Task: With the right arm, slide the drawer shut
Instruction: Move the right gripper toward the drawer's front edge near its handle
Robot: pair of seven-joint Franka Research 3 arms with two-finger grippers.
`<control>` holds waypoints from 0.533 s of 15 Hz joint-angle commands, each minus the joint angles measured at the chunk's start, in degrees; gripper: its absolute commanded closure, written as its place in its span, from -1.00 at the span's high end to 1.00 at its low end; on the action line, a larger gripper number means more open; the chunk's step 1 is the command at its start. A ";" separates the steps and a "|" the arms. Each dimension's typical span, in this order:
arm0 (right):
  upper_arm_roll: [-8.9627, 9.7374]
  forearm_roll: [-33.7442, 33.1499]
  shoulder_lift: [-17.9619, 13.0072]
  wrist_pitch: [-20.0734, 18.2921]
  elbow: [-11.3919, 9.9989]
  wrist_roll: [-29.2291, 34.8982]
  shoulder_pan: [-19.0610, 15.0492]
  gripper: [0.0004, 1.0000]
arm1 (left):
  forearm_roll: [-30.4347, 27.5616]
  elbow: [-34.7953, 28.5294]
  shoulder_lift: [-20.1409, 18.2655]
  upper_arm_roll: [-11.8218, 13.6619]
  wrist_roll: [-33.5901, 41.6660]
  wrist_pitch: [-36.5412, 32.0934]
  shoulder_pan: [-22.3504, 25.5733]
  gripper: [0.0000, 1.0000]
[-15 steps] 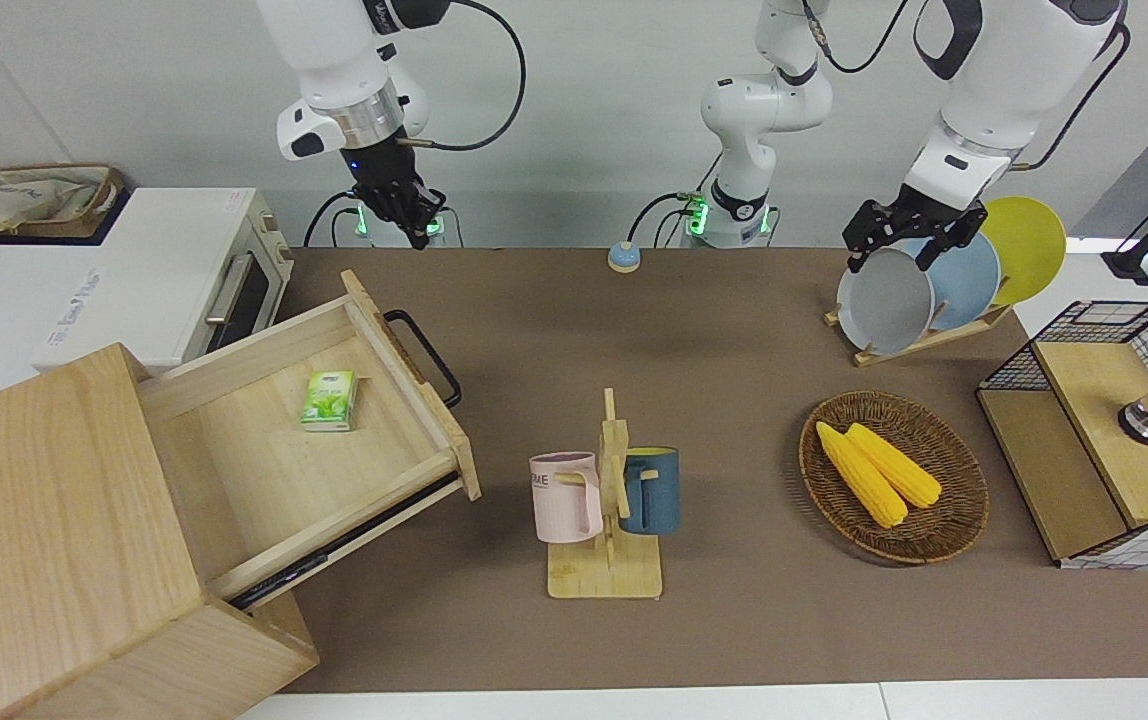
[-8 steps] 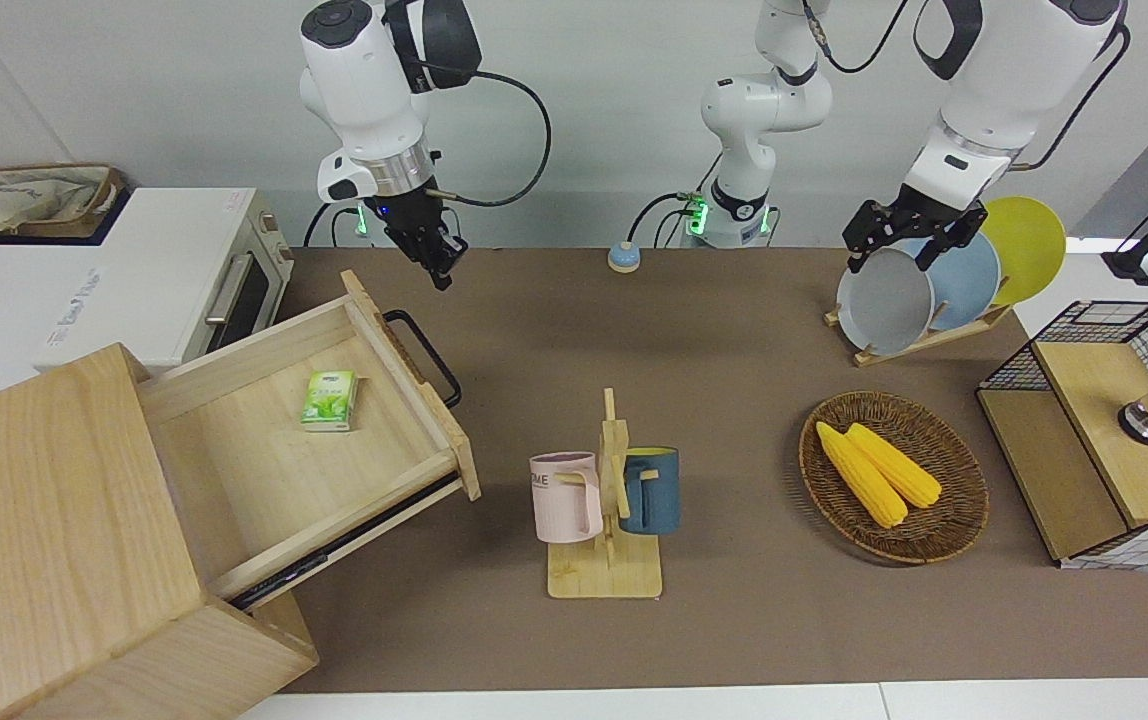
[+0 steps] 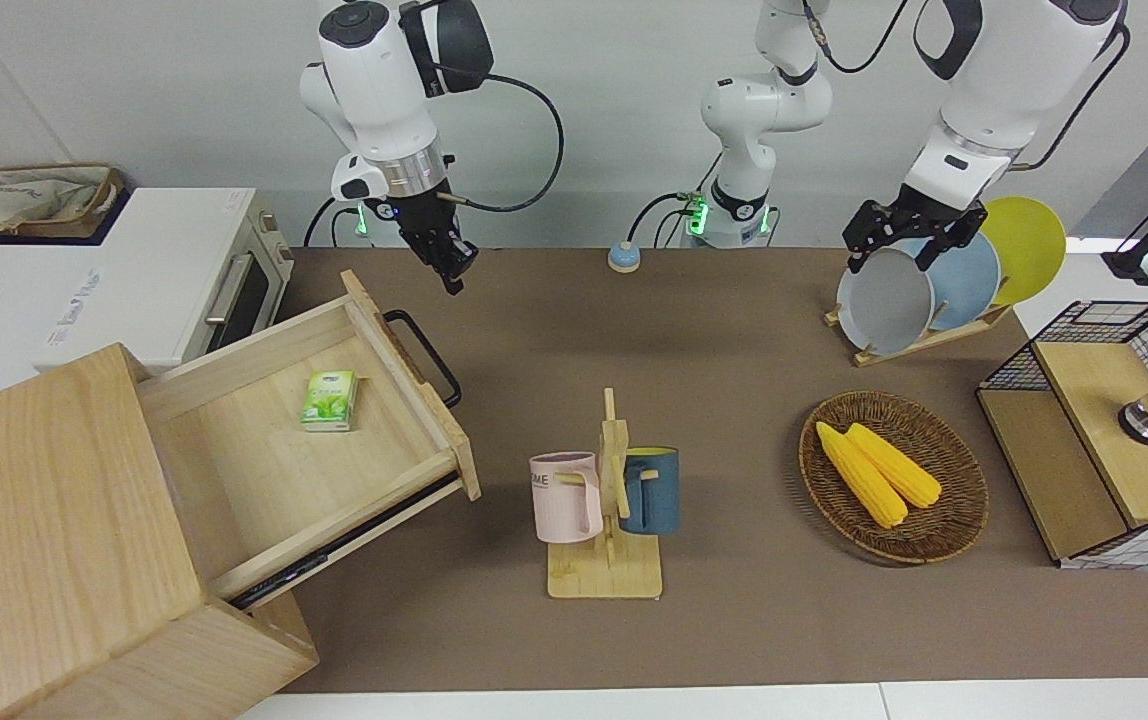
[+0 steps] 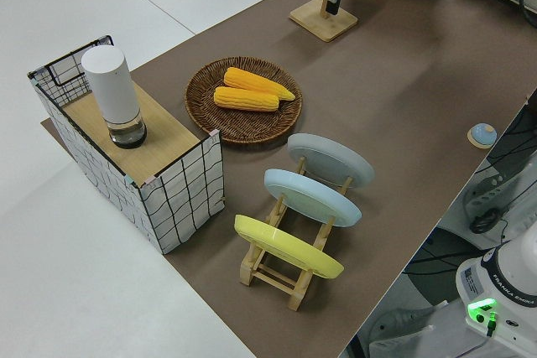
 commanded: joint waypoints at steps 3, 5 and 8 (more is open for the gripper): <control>0.55 -1.10 1.18 4.01 -1.00 2.70 -1.02 -1.00 | 0.65 -0.28 -0.57 0.28 0.39 -0.65 -0.26 0.99; 0.55 -3.13 1.97 4.10 -0.73 2.87 -1.54 -1.00 | 0.65 -0.28 -0.57 0.28 0.39 -0.74 -0.26 1.00; 0.55 -6.73 3.20 4.10 -0.12 2.87 -2.42 -1.00 | 0.65 -0.28 -0.57 0.28 0.39 -0.65 -0.26 1.00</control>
